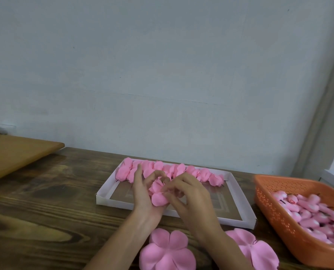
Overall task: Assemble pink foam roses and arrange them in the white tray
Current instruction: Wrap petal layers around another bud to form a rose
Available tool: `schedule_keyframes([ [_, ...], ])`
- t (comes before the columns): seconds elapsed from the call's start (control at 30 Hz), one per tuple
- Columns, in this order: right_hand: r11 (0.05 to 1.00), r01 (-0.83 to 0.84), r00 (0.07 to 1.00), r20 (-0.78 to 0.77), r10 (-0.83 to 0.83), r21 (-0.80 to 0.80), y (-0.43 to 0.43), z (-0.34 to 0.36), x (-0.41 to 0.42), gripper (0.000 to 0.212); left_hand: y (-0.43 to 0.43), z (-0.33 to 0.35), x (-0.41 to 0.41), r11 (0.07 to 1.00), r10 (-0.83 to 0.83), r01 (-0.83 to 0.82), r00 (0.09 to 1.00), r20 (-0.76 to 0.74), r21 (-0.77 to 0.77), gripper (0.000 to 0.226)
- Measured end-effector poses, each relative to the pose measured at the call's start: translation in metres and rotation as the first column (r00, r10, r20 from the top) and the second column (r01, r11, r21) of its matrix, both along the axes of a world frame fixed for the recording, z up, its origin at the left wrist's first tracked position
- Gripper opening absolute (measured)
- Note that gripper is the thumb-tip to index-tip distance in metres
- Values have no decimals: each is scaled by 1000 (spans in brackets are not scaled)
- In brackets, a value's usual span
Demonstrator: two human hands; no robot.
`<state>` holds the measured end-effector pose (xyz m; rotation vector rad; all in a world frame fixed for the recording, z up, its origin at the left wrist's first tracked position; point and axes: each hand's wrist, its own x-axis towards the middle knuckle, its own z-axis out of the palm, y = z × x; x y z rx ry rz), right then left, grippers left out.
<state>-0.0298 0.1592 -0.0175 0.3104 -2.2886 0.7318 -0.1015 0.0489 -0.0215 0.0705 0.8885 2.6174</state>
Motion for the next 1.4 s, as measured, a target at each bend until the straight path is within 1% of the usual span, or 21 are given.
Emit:
schedule_keyframes([
  [0.1,992,60,997,-56,-54,112,-3,2,3,11,-1,0,1,999,-9,8,1000,-9,-50,62],
  [0.27,964,159,985,-107,-139,214,-7,1,4,11,1,-3,1,993,30,-29,1000,8,-117,64],
  [0.37,963,160,984,-109,-139,217,-6,0,4,8,1,-4,-1,991,40,-38,999,18,-129,63],
  [0.47,958,167,984,-106,-146,232,-6,-2,3,6,0,-5,-2,993,43,-41,999,16,-109,63],
  [0.6,970,138,990,-43,-132,197,-9,-5,3,31,0,-5,-4,994,55,-53,998,20,-91,66],
  [0.67,971,138,990,-16,-138,195,-8,-6,2,30,0,-4,-5,994,64,-61,997,32,-86,67],
  [0.77,966,172,985,-23,-171,192,-6,-6,1,16,-1,-4,-6,995,50,-48,998,23,-88,67],
  [0.87,973,167,986,-31,-164,162,-4,-5,0,12,-2,-4,-6,996,24,-25,1000,-9,-83,65],
  [0.97,971,152,988,-65,-143,185,-5,-6,0,11,-2,-5,-4,994,10,-13,999,-36,-109,62],
  [1.0,966,159,985,-93,-143,203,-6,-6,0,12,-2,-5,-5,992,10,-15,999,-39,-124,61],
  [1.1,942,206,968,-198,-156,265,-9,-7,-1,22,-2,-8,-8,987,17,-25,999,-51,-161,62],
  [1.17,937,191,963,-242,-121,293,-11,-7,-2,29,-1,-8,-7,982,12,-24,998,-65,-186,62],
  [1.23,940,153,967,-240,-80,305,-12,-7,-3,38,1,-9,-4,982,-16,2,997,-73,-187,59],
  [1.3,949,109,978,-204,-49,294,-11,-8,-4,44,2,-10,-3,982,-20,4,996,-82,-191,56],
  [1.4,955,85,986,-159,-40,283,-9,-11,-5,35,4,-14,-6,972,-34,-2,989,-146,-236,64],
])
